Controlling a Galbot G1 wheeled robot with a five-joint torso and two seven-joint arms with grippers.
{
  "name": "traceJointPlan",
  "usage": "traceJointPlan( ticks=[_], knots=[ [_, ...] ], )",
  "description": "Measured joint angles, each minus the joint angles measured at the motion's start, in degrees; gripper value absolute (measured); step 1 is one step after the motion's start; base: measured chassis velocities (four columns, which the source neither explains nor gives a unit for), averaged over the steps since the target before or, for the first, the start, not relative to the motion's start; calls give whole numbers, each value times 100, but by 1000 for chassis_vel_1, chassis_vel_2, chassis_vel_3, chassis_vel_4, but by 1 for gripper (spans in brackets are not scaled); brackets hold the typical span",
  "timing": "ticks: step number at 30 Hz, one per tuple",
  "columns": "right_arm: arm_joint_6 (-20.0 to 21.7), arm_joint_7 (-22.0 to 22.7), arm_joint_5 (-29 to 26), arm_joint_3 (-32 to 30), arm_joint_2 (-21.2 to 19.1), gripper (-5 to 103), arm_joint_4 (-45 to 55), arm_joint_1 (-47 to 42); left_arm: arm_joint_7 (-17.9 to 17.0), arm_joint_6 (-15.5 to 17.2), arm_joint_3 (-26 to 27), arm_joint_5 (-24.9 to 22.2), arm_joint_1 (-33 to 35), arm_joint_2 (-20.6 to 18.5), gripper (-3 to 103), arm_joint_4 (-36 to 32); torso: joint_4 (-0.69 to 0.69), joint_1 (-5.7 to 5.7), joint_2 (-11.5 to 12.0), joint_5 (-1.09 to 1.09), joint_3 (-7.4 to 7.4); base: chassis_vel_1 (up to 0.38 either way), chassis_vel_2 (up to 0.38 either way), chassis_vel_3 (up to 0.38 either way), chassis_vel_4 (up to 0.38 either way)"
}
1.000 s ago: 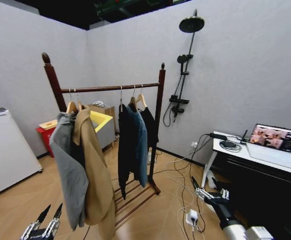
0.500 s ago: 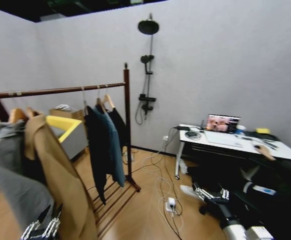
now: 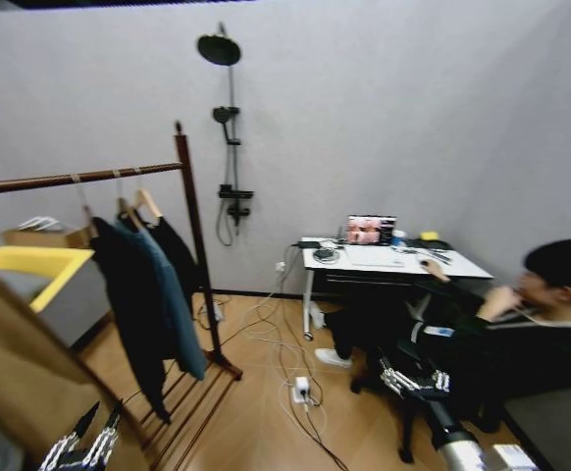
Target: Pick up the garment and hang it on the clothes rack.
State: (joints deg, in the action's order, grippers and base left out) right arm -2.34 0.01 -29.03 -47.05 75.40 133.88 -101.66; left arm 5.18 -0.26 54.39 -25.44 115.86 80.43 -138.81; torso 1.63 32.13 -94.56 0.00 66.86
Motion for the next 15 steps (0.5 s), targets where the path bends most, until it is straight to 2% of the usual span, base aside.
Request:
traceJointPlan(
  ticks=[4, 8, 15],
  knots=[
    [0, 0, 0, 0, 0, 100, 0, 0, 1, 0, 0, 0, 0, 0, 46, 0, -1, 0, 0, 0, 0, -75, -81, -70, -88],
    [0, 0, 0, 0, 0, 100, 0, 1, 0, 0, 0, 0, 0, 0, 46, 0, -4, 0, 0, 0, 0, 0, 0, 0, 0],
    [0, 0, 0, 0, 0, 100, 0, 1, 0, 0, 0, 0, 0, 0, 46, 0, -2, 0, 0, 0, 0, 0, 0, 0, 0]
  ],
)
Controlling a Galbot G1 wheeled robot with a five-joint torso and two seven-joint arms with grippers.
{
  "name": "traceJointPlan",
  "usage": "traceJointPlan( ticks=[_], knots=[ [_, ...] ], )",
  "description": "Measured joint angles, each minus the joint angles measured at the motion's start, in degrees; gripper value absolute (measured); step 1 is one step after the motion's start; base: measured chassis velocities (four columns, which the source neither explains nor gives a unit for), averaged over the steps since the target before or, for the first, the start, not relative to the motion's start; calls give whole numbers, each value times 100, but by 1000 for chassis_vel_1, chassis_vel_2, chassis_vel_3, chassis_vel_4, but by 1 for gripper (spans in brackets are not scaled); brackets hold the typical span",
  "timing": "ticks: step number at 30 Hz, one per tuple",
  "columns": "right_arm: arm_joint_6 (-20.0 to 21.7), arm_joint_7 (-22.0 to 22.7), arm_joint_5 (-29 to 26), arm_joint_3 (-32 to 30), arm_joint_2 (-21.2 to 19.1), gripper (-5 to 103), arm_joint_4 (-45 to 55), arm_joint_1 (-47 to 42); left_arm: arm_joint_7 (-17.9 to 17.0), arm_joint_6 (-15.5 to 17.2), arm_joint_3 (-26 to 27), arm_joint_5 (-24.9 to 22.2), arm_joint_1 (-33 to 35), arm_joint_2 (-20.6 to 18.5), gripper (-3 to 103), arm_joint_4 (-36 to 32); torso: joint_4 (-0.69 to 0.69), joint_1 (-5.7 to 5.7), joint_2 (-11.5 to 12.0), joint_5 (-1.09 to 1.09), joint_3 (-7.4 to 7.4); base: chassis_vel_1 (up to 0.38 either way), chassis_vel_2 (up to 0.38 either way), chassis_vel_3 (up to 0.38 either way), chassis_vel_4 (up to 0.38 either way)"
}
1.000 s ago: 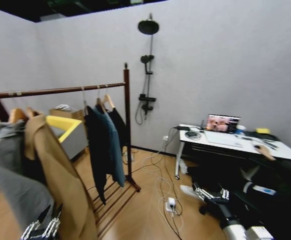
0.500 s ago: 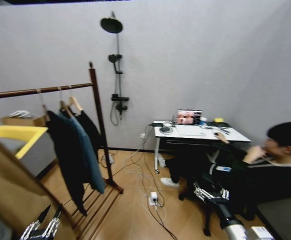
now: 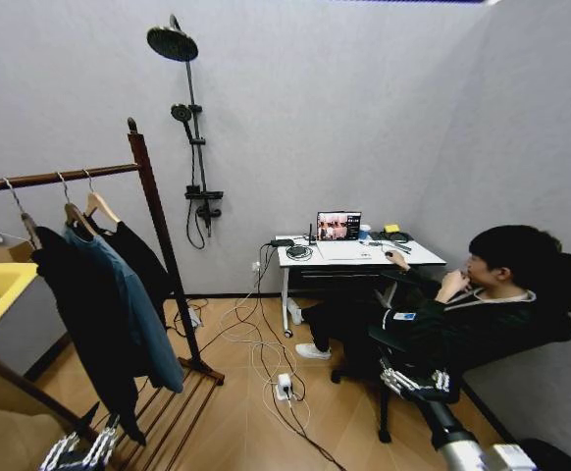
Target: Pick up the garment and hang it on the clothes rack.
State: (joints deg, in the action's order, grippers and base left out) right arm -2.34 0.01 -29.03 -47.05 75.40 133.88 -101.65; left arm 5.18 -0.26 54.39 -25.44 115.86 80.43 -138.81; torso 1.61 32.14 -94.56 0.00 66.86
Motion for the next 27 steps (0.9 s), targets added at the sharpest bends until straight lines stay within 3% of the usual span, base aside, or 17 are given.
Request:
traceJointPlan(
  ticks=[27],
  knots=[
    [1, 0, 0, 0, 0, 100, 0, 0, -1, 0, 0, 0, 0, 0, 46, 0, 2, 0, 0, 1, 0, 1, -35, -34, -4]
  ],
)
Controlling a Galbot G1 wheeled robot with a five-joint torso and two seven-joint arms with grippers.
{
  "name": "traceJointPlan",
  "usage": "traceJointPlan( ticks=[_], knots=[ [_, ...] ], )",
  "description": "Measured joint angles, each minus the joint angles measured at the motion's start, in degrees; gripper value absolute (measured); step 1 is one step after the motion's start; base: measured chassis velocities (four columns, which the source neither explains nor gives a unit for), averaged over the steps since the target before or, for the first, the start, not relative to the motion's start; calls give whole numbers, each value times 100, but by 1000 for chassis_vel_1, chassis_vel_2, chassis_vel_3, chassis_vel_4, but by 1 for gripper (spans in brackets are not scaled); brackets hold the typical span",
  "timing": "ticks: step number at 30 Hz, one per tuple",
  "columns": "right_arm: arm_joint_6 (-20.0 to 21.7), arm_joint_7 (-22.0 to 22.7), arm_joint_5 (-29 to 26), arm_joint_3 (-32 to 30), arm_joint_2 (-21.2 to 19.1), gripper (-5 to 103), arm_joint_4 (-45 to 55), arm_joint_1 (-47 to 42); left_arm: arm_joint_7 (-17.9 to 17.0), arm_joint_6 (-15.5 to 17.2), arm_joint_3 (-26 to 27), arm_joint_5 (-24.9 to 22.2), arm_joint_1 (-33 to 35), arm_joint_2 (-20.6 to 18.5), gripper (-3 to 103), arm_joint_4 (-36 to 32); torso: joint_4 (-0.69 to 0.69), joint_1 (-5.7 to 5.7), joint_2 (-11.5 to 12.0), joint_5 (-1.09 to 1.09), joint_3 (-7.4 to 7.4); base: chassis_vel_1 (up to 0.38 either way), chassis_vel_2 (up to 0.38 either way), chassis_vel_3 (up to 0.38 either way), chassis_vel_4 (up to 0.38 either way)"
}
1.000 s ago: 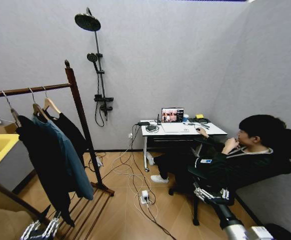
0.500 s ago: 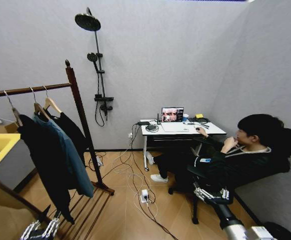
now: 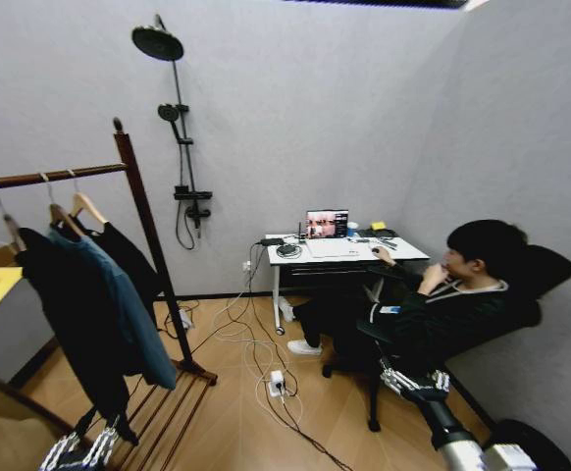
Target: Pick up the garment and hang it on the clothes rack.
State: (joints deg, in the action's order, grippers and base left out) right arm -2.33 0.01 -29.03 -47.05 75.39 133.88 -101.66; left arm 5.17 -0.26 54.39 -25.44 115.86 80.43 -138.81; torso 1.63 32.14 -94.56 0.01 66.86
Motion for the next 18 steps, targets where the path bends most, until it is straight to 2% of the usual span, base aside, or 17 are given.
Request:
traceJointPlan(
  ticks=[12, 18],
  knots=[
    [0, 0, 0, 0, 0, 100, 0, 0, 0, 0, 0, 0, 0, 0, 46, 0, -2, 1, 1, -1, 1, -18, -17, -15, -12],
    [0, 0, 0, 0, 0, 100, 0, 0, 0, 0, 0, 0, 0, 0, 46, 0, -1, 2, 1, -1, 1, 88, -81, -91, 88]
  ],
)
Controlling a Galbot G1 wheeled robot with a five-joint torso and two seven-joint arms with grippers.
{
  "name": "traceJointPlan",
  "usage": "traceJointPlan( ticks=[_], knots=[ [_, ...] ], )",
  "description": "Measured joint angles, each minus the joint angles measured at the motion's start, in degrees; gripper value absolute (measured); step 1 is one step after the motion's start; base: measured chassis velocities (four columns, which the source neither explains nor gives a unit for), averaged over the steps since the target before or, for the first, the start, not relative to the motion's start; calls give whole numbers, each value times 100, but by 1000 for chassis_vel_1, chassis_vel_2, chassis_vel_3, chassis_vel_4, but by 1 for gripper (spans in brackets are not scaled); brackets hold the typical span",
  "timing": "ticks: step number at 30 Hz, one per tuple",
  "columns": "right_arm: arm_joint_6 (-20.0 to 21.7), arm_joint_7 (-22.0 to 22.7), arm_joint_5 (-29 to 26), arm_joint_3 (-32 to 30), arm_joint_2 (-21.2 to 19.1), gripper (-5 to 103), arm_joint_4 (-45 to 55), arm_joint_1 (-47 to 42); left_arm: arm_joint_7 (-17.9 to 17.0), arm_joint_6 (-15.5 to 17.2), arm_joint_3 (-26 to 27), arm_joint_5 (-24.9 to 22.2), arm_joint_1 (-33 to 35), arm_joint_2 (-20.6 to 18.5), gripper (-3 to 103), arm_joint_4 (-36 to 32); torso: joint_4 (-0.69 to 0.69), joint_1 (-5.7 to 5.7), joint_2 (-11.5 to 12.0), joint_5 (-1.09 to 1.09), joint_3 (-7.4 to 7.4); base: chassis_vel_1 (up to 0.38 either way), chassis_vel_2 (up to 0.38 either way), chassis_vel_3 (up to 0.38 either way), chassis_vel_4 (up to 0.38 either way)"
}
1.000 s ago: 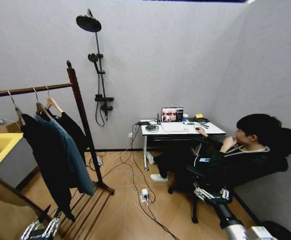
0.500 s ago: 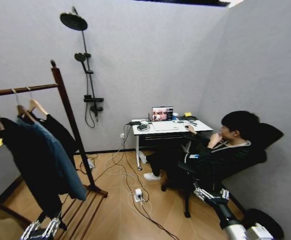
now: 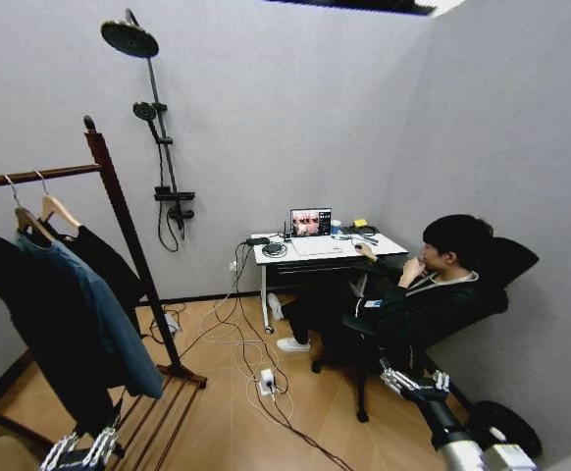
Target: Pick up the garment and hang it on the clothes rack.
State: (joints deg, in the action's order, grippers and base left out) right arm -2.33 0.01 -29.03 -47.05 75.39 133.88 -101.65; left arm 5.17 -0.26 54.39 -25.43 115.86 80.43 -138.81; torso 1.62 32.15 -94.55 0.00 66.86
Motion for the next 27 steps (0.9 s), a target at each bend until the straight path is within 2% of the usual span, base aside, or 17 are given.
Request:
traceJointPlan(
  ticks=[10, 22, 27],
  knots=[
    [0, 0, 0, 0, 0, 100, 0, 0, 0, 0, 0, 0, 0, 0, 46, 0, 0, -3, -1, 0, -1, 211, -205, -203, 221],
    [0, -1, 0, 0, 0, 100, 0, -2, -2, 0, 0, 0, 1, 0, 46, 0, -1, -8, -4, 3, -3, 307, -299, -296, 308],
    [0, 0, 0, 0, 0, 100, 0, -6, -5, 0, 0, 0, 1, 0, 46, 0, 2, -8, -5, 1, -3, 117, -74, -184, 179]
  ],
)
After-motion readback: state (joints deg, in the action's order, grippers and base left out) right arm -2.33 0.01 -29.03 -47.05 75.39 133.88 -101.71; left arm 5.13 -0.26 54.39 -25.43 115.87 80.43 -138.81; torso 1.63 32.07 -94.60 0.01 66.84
